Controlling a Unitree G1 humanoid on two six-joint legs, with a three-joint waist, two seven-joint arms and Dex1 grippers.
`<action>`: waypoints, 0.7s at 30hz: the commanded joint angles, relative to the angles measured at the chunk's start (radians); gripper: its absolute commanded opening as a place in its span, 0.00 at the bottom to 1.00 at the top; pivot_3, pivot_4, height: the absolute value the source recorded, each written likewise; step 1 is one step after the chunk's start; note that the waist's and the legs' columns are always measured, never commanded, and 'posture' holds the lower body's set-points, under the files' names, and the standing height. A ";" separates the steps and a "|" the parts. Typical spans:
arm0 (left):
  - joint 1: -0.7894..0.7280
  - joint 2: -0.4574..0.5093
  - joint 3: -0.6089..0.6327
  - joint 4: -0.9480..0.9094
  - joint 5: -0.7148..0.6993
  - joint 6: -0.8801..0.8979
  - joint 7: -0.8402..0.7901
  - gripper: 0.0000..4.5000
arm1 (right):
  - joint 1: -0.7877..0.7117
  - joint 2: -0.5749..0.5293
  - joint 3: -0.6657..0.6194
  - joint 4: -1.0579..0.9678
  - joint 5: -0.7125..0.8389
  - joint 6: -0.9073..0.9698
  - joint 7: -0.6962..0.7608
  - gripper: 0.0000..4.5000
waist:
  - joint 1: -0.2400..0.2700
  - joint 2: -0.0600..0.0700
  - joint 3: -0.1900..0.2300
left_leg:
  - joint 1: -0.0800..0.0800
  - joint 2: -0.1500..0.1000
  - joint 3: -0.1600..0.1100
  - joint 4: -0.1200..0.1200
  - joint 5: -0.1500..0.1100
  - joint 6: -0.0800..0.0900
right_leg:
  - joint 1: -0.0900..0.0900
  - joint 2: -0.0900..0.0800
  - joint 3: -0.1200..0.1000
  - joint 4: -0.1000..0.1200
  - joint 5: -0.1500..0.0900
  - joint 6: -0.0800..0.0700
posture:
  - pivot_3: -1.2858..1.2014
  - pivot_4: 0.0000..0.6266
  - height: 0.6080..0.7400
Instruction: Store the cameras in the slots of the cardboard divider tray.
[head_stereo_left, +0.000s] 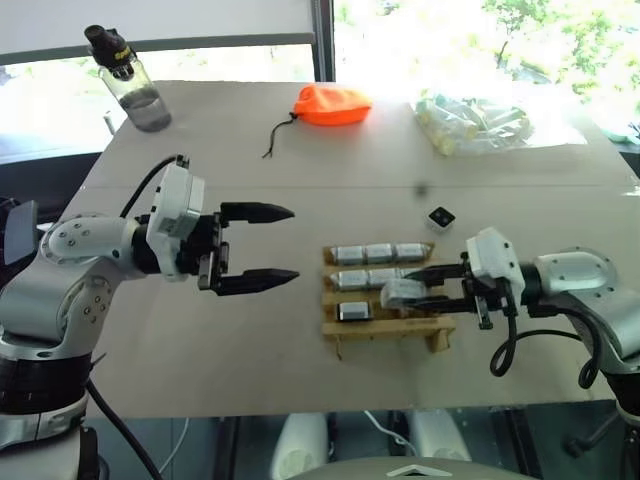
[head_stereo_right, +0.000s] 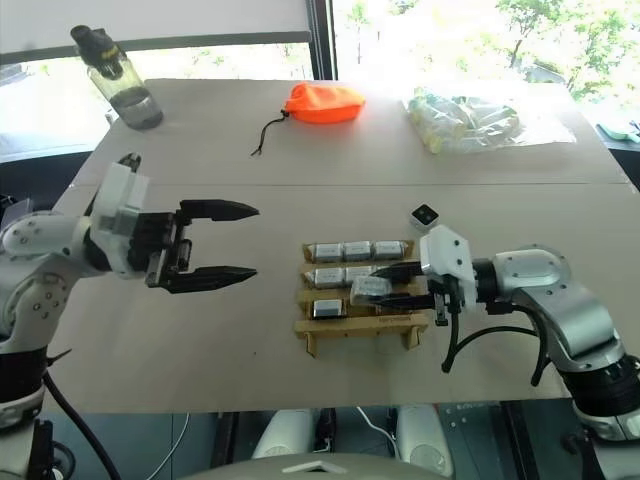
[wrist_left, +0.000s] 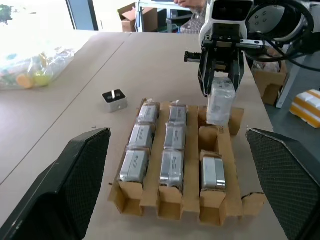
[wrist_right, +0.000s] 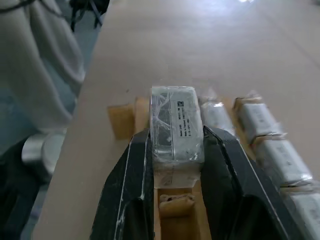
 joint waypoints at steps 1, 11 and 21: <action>0.019 0.021 0.054 -0.059 -0.020 -0.005 0.013 1.00 | -0.044 0.011 0.018 0.001 0.002 -0.026 0.034 0.16 | 0.000 0.000 0.000 | 0.000 0.000 0.000 0.000 0.000 0.000 | 0.000 0.000 0.000 0.000 0.000 0.000 | 0.52 0.24 1.00; 0.071 0.032 0.101 -0.104 -0.055 0.007 0.018 1.00 | -0.091 0.043 0.105 0.095 -0.105 -0.121 0.071 0.16 | 0.004 0.000 0.000 | 0.000 0.000 0.000 0.000 0.000 0.000 | 0.000 0.000 0.000 0.000 0.000 0.000 | 0.52 0.24 1.00; 0.067 0.039 0.086 -0.094 -0.044 -0.005 0.000 1.00 | -0.088 0.041 0.145 0.137 -0.203 -0.155 0.041 0.16 | 0.009 0.000 0.000 | 0.000 0.000 0.000 0.000 0.000 0.000 | 0.000 0.000 0.000 0.000 0.000 0.000 | 0.52 0.24 1.00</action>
